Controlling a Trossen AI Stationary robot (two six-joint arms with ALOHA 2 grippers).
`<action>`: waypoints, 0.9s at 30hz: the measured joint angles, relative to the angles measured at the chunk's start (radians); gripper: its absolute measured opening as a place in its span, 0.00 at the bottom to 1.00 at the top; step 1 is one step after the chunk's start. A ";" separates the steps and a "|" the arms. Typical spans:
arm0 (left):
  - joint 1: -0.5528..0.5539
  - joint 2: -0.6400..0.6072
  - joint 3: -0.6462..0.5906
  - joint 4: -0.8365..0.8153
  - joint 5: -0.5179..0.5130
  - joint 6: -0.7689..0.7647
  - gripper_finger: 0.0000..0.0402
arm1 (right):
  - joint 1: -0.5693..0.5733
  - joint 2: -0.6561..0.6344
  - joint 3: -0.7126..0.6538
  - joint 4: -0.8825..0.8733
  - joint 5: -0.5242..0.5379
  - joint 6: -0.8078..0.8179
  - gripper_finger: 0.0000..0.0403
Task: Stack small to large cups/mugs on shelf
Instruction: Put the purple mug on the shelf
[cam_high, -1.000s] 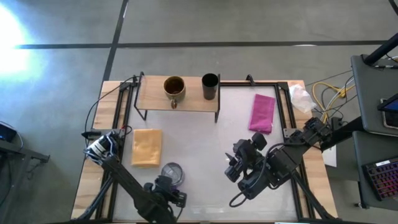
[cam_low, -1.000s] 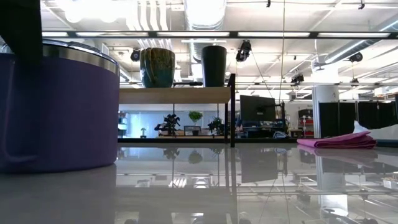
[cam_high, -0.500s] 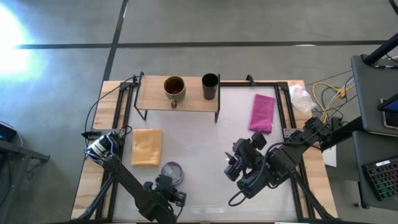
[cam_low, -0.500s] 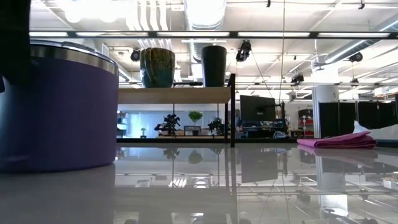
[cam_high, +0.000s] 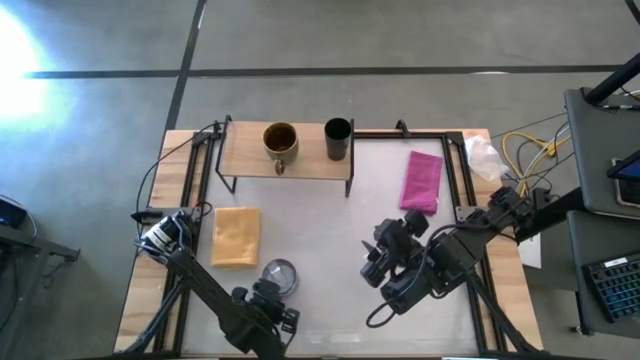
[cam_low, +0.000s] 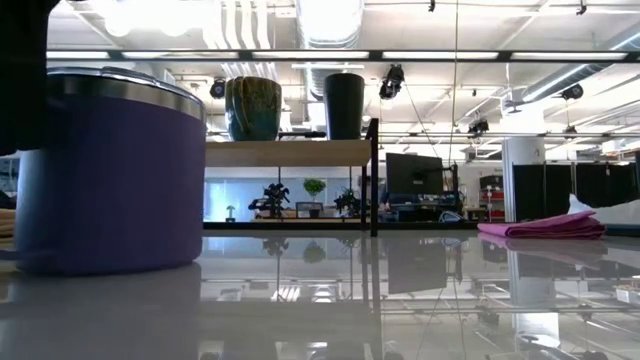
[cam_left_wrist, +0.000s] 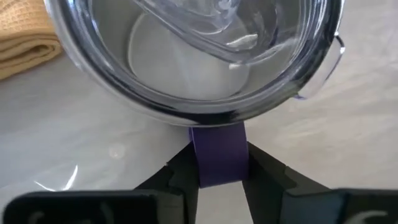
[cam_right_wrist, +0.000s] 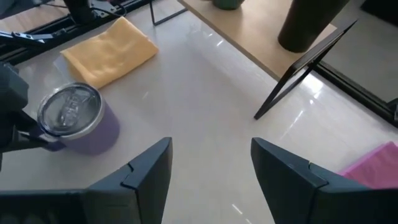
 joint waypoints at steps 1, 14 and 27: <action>0.000 -0.001 0.005 -0.011 -0.005 -0.004 0.18 | 0.000 -0.005 0.000 0.000 0.005 0.000 0.53; 0.013 -0.228 0.025 -0.368 -0.116 -0.046 0.18 | -0.002 -0.083 -0.020 -0.001 0.085 0.023 0.53; 0.192 -0.530 -0.131 -0.373 -0.207 0.156 0.18 | 0.001 -0.132 -0.171 0.000 0.073 0.132 0.53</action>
